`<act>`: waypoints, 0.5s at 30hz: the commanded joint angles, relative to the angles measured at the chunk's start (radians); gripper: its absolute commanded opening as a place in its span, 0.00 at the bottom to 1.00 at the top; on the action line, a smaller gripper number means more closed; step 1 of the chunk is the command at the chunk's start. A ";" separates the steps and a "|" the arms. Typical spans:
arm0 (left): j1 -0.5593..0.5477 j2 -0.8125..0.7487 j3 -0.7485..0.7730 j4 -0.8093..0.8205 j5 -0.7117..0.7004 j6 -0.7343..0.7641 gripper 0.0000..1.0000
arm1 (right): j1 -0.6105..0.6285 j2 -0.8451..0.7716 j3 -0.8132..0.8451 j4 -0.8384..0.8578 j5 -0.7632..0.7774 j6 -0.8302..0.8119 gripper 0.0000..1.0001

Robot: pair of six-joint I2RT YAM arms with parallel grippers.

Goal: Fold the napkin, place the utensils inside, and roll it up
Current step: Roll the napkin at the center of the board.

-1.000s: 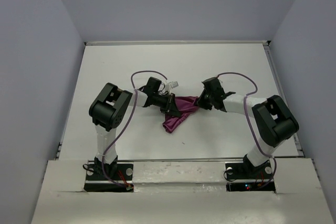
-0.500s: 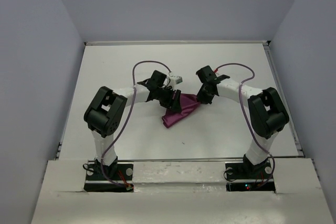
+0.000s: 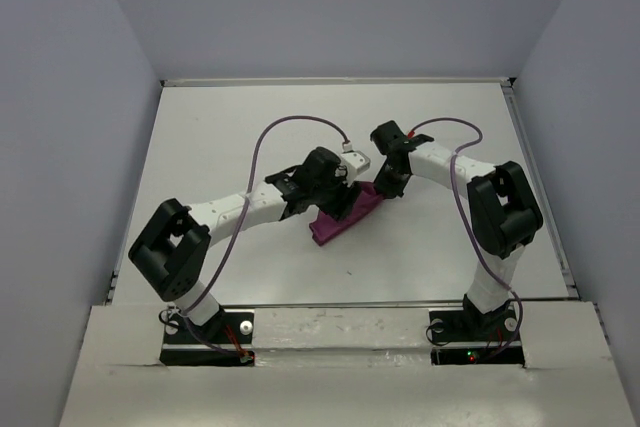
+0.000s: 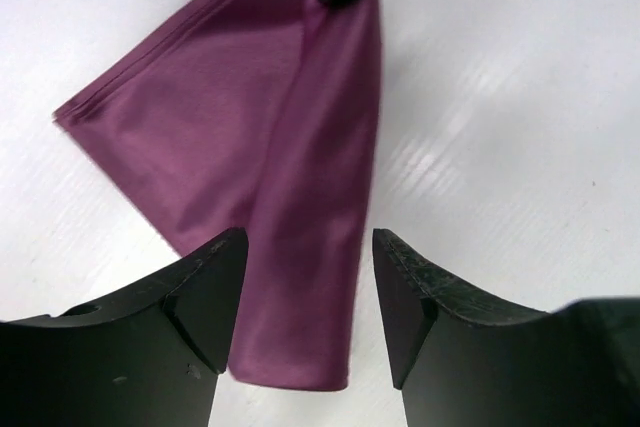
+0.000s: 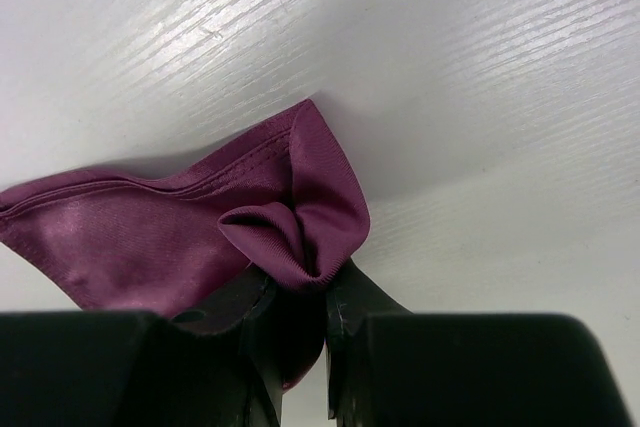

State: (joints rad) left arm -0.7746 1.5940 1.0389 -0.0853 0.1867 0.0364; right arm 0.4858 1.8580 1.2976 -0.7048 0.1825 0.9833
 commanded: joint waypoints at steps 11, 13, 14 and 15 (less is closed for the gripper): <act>-0.156 0.060 -0.060 0.177 -0.211 0.010 0.67 | 0.005 -0.010 0.043 -0.013 -0.014 0.020 0.01; -0.161 0.075 -0.063 0.191 -0.231 0.005 0.67 | 0.005 -0.010 0.042 -0.007 -0.017 0.022 0.01; -0.166 0.081 -0.060 0.193 -0.248 0.005 0.67 | 0.005 -0.008 0.042 -0.007 -0.017 0.022 0.01; -0.169 0.092 -0.062 0.194 -0.253 0.008 0.67 | 0.005 -0.006 0.040 -0.005 -0.017 0.022 0.01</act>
State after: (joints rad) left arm -0.9298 1.6745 0.9874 0.0437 0.0074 0.0444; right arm 0.4858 1.8580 1.3018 -0.7166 0.1768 0.9874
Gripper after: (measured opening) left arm 0.670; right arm 0.196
